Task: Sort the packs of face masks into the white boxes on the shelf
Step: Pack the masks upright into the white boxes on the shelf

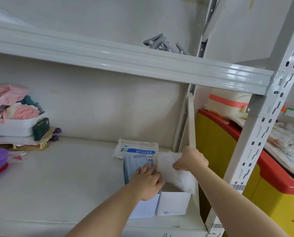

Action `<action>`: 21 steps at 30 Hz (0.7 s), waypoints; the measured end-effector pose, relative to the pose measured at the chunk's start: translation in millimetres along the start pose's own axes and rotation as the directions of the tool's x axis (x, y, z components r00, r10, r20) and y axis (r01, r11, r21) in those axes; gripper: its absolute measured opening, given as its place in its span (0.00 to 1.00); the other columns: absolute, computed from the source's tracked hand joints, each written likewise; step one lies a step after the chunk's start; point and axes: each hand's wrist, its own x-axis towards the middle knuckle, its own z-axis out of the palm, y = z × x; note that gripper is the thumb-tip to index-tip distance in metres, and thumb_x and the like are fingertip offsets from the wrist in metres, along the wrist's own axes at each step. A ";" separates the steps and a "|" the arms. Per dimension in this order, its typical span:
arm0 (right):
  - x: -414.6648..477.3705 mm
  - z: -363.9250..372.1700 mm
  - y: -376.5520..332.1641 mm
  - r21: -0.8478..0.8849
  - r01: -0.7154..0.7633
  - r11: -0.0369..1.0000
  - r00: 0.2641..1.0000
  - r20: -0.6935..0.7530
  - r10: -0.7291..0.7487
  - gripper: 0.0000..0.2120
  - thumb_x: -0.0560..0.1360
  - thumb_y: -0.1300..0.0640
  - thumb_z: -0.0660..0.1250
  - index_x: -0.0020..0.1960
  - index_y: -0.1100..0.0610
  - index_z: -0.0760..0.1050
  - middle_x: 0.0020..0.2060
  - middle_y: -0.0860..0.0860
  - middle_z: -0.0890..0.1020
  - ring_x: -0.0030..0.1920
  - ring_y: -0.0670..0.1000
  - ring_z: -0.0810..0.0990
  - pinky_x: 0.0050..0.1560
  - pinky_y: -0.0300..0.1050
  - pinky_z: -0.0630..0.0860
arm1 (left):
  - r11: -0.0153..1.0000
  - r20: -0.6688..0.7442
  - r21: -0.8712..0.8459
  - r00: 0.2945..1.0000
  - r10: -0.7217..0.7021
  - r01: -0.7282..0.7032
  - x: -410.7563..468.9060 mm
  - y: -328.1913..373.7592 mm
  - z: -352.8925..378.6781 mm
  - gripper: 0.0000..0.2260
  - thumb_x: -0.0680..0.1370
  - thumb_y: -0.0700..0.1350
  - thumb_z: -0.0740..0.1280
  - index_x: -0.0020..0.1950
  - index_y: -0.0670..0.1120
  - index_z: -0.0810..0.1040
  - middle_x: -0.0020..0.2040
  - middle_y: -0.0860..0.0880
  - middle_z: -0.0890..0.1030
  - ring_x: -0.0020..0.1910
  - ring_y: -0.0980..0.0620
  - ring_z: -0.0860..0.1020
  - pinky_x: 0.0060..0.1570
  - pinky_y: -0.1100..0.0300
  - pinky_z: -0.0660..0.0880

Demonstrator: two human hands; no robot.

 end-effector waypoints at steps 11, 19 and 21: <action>-14.7 43.7 -7.6 0.243 0.043 0.969 0.970 -0.241 0.017 0.16 0.73 0.48 0.70 0.58 0.51 0.73 0.44 0.49 0.79 0.39 0.49 0.79 0.35 0.39 0.78 | 0.990 0.013 -0.141 1.000 0.007 -0.005 -3.3 -1.1 -0.7 0.28 0.80 0.61 0.49 0.78 0.58 0.44 0.80 0.53 0.44 0.79 0.50 0.40 0.76 0.45 0.41; -13.2 70.5 -4.3 0.304 -0.029 0.952 0.998 -0.050 0.047 0.22 0.74 0.54 0.70 0.65 0.54 0.67 0.49 0.52 0.78 0.45 0.52 0.79 0.43 0.42 0.80 | 0.986 -0.026 -0.168 0.999 -0.027 0.022 0.4 -3.8 4.8 0.27 0.78 0.65 0.54 0.75 0.56 0.60 0.80 0.54 0.52 0.79 0.52 0.45 0.77 0.46 0.43; -16.9 74.4 3.3 0.152 -0.056 0.987 0.997 0.059 0.047 0.22 0.73 0.53 0.71 0.63 0.55 0.69 0.46 0.51 0.75 0.46 0.52 0.79 0.45 0.41 0.80 | 0.983 -0.047 -0.181 0.998 -0.040 0.031 -0.2 -0.5 5.4 0.26 0.76 0.67 0.55 0.68 0.53 0.67 0.79 0.53 0.56 0.79 0.51 0.47 0.77 0.46 0.45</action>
